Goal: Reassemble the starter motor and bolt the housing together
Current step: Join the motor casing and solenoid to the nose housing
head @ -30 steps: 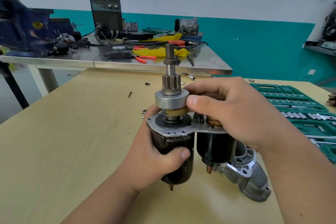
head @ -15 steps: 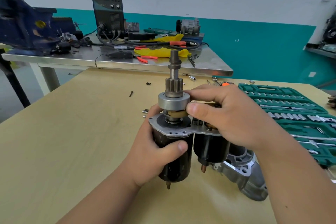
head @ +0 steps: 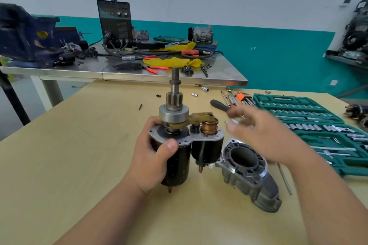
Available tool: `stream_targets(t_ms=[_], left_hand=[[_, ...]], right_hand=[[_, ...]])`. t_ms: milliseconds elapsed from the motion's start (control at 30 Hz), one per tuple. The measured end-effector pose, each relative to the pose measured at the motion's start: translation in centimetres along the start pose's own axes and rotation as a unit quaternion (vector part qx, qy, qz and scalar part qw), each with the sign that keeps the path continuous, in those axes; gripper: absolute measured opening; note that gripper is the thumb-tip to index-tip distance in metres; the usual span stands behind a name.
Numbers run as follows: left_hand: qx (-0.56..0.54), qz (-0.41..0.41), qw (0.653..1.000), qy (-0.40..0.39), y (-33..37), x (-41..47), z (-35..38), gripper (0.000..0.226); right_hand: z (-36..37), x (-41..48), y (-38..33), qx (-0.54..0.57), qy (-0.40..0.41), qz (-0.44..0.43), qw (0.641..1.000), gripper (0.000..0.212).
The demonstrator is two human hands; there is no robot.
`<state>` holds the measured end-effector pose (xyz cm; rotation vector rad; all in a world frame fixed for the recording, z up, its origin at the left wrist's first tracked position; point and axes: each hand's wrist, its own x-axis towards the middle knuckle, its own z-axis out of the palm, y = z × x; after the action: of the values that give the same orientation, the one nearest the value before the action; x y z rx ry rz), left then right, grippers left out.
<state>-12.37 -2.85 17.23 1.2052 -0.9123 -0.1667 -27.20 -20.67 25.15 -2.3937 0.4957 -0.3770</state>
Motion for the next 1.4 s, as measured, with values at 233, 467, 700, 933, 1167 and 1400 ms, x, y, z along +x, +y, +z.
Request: stream_targets(t_ms=[233,467,700,933,1167,1400], left_hand=[[0.026,0.030,0.999,0.007,-0.9,0.0,-0.1,0.050],[0.044,0.048,0.998,-0.007,-0.9,-0.5,-0.1,0.063],[0.020,0.023,0.999,-0.038,-1.0,-0.5,-0.4,0.068],[-0.001,0.014,0.999,-0.034,-1.2,-0.3,-0.9,0.069],[0.040,0.025,0.998,-0.042,-0.4,-0.4,-0.5,0.078],[0.011,0.033,0.998,-0.054,0.4,-0.5,-0.4,0.095]], right_hand=[[3.1,-3.5,3.9,-0.320,-0.048,0.027,0.946,0.112],[-1.3,-2.5,2.1,0.056,0.021,-0.006,0.998,0.046],[-6.7,1.4,-10.0,0.101,0.020,-0.282,0.954,0.051],[-3.8,4.3,-13.3,-0.086,-0.148,-0.260,0.950,0.086],[-2.0,4.9,-11.5,-0.026,-0.166,-0.250,0.954,0.084],[-1.3,5.1,-10.0,-0.001,-0.202,-0.252,0.947,0.098]])
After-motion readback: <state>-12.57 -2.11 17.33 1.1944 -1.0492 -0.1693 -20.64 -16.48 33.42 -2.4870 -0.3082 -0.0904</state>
